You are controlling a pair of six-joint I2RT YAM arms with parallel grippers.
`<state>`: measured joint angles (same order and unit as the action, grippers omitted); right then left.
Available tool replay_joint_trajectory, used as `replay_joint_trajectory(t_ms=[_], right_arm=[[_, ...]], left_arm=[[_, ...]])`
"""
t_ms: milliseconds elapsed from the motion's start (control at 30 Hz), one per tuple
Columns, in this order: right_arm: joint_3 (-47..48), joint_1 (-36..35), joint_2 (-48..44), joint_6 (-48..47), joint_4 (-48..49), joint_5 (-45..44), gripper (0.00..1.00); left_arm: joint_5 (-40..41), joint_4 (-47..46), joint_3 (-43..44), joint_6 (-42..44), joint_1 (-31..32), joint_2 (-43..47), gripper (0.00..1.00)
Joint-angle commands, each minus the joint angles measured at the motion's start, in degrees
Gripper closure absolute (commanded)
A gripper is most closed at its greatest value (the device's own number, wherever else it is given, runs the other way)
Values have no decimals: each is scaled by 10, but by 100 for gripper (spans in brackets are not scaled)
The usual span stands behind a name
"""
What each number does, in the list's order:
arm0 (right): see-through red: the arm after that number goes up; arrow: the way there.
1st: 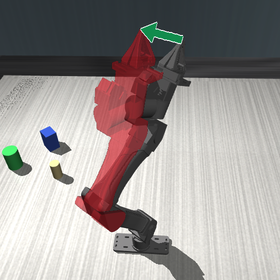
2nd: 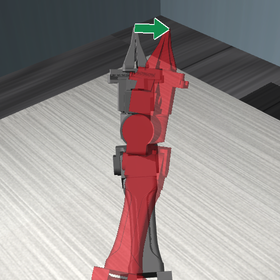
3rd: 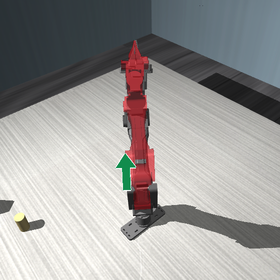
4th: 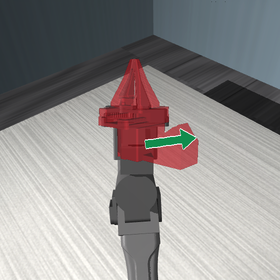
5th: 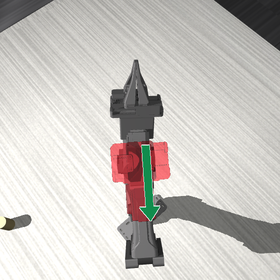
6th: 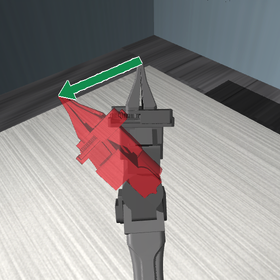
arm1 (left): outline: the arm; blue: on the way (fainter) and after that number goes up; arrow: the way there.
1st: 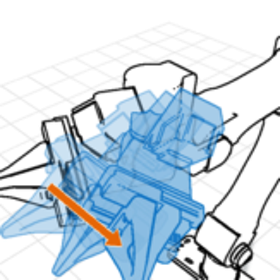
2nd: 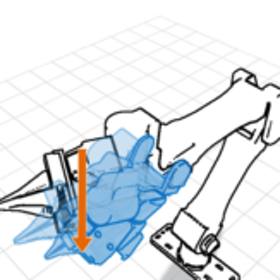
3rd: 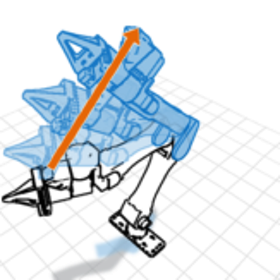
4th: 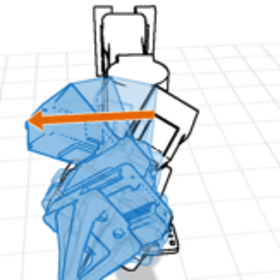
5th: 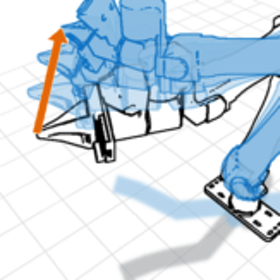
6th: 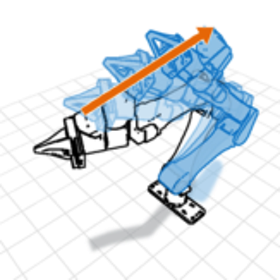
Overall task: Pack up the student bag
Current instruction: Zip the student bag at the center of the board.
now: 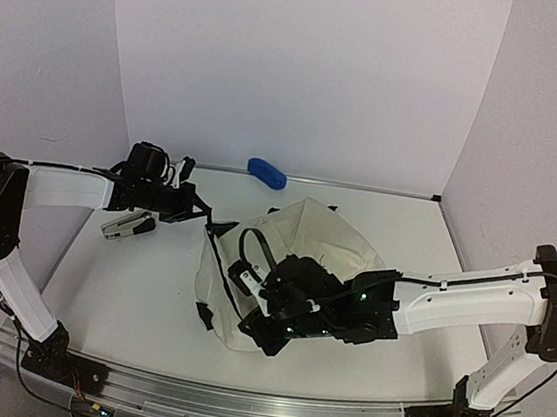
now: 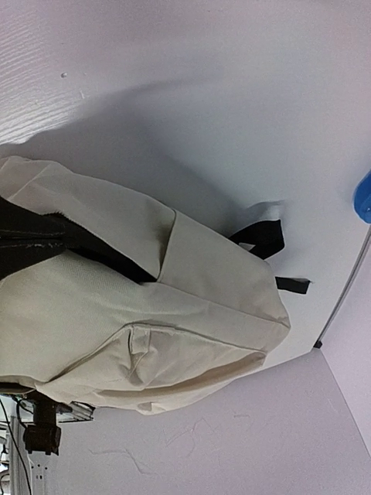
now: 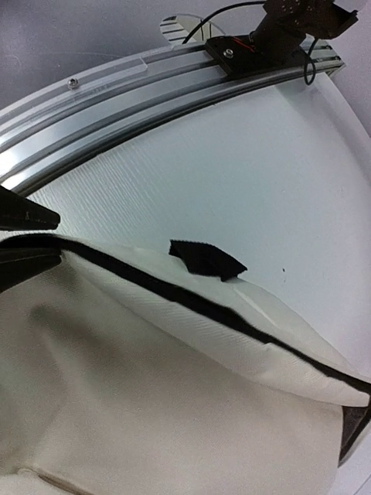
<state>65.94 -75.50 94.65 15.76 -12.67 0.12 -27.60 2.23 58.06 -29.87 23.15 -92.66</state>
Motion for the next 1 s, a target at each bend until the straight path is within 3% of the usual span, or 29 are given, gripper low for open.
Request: replay_joint_trajectory(t_ms=[0, 100, 300, 733, 967], right_arm=[[49, -41, -13, 46, -49, -51, 75], [104, -35, 26, 73, -50, -129, 58], [192, 14, 112, 87, -51, -157, 36], [393, 97, 299, 21, -52, -169, 24], [464, 104, 354, -6, -52, -174, 37]], left_arm=[[7, -135, 9, -4, -39, 15, 100], [-20, -146, -22, -18, -39, 35, 100], [-26, -151, -71, -34, -39, 73, 100], [-21, -165, -102, -61, -38, 96, 100], [-19, -170, -105, -63, -37, 98, 100]])
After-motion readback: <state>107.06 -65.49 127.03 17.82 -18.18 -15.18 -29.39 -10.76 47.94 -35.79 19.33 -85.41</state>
